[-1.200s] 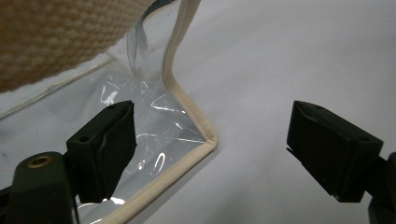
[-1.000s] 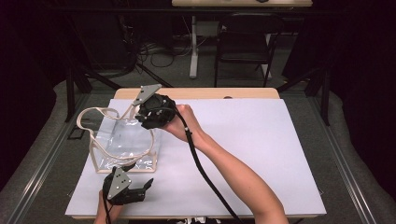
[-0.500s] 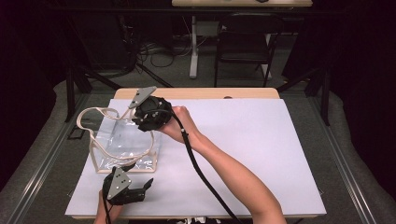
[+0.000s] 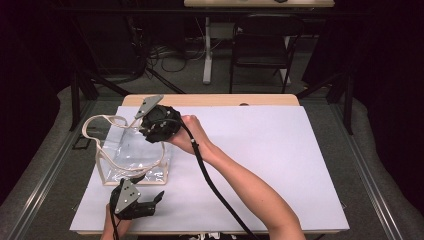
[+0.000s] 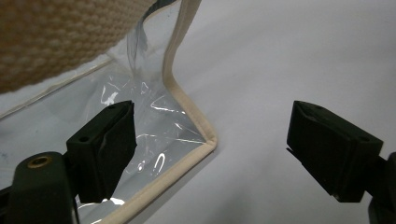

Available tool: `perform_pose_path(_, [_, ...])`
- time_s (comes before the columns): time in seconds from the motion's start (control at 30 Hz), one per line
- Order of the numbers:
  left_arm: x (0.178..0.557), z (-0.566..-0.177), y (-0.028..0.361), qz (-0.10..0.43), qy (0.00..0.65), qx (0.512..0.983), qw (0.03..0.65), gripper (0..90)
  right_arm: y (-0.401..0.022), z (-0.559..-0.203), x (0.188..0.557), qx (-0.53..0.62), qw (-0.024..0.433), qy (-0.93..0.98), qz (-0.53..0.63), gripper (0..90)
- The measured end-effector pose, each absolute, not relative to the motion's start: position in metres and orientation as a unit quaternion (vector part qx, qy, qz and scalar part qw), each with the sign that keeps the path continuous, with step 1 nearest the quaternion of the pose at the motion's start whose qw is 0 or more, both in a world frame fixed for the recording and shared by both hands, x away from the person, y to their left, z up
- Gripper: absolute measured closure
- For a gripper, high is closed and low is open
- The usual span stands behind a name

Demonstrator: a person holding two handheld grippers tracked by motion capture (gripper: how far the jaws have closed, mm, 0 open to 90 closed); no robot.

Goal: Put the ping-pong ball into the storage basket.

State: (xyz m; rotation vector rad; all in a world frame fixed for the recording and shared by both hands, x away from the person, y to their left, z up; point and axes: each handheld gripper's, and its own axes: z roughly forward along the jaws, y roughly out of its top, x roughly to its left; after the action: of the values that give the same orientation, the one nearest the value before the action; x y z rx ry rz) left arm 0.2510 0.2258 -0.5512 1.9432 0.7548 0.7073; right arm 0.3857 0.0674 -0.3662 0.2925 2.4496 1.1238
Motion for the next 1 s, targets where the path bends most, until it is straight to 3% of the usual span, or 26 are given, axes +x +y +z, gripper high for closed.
perform_pose_path(1.0, [0.251,-0.551,0.226,0.287,0.306,0.788,0.451,16.1,0.084,-0.379,0.379,0.091,0.195,0.898,0.385,50.5])
